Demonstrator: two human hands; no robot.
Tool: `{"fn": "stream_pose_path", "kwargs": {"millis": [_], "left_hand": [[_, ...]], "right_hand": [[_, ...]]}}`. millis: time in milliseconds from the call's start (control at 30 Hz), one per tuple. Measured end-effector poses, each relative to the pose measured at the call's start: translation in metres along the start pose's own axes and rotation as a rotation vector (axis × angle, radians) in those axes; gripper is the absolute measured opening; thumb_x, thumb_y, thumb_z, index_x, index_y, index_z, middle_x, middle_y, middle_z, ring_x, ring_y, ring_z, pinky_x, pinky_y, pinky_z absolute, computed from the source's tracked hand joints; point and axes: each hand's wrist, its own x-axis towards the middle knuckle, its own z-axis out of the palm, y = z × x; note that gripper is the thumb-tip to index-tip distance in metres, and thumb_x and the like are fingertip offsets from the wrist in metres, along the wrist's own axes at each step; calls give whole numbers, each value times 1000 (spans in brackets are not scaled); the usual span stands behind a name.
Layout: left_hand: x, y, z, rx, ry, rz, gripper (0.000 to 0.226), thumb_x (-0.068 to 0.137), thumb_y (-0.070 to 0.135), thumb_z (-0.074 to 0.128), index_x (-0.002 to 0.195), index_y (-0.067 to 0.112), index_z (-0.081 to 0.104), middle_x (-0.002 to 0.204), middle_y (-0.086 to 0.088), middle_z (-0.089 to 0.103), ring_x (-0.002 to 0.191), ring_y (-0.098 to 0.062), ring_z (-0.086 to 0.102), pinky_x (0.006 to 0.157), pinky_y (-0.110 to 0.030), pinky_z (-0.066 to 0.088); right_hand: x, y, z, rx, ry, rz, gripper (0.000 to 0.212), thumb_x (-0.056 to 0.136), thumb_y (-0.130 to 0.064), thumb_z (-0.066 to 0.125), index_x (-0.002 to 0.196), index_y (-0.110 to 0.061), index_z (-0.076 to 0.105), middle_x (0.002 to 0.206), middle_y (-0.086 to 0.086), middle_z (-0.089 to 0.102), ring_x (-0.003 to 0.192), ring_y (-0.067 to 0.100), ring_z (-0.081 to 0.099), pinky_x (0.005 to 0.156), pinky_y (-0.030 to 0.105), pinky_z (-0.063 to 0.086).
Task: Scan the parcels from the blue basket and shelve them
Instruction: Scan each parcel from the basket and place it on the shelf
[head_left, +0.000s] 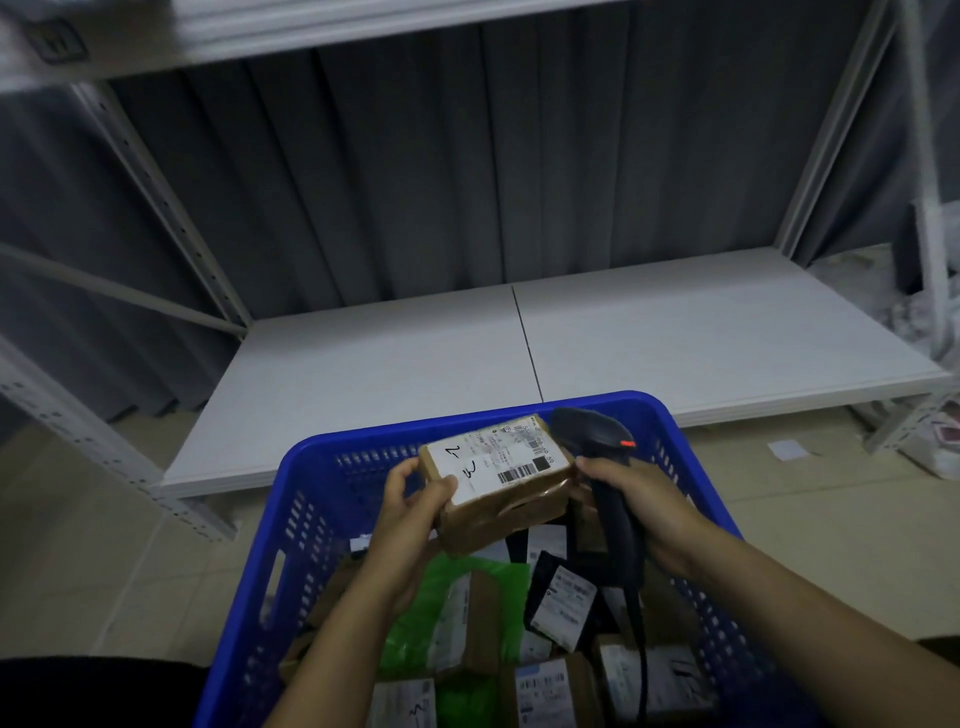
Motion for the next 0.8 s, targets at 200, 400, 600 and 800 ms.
{"fn": "stream_pose_path", "kwargs": {"millis": [200,400,600,800], "left_hand": [[4,-1,-29,175,256,153,46,87,12,68,120,32,44,125,-3,53,92,-17,62,62,-27,54],[8,-15,-61,326,353,190,46,84,7,70,117,26,45,135,-12,51,108,-31,57,60,-25,50],[12,-22,-68,354,360,190,46,83,7,71,114,29,46,134,-13,52,112,-37,58,57,-25,51],[11,-22,-64,320,320,198,46,83,5,69,118,25,47,134,-11,51,110,-31,56,58,-25,53]], "right_hand": [[-8,-6,7,-344,-48,-15,19,90,-20,66,92,-1,62,72,9,69,51,19,62,49,28,50],[-16,-14,12,-558,-210,7,20,92,-18,63,78,-6,56,46,-5,59,38,12,50,47,28,43],[-17,-15,12,-597,-274,33,16,90,-20,65,84,-7,59,63,2,65,42,14,53,49,29,46],[-15,-16,11,-592,-301,43,16,90,-21,65,85,-6,60,66,4,66,44,14,55,50,29,48]]}}
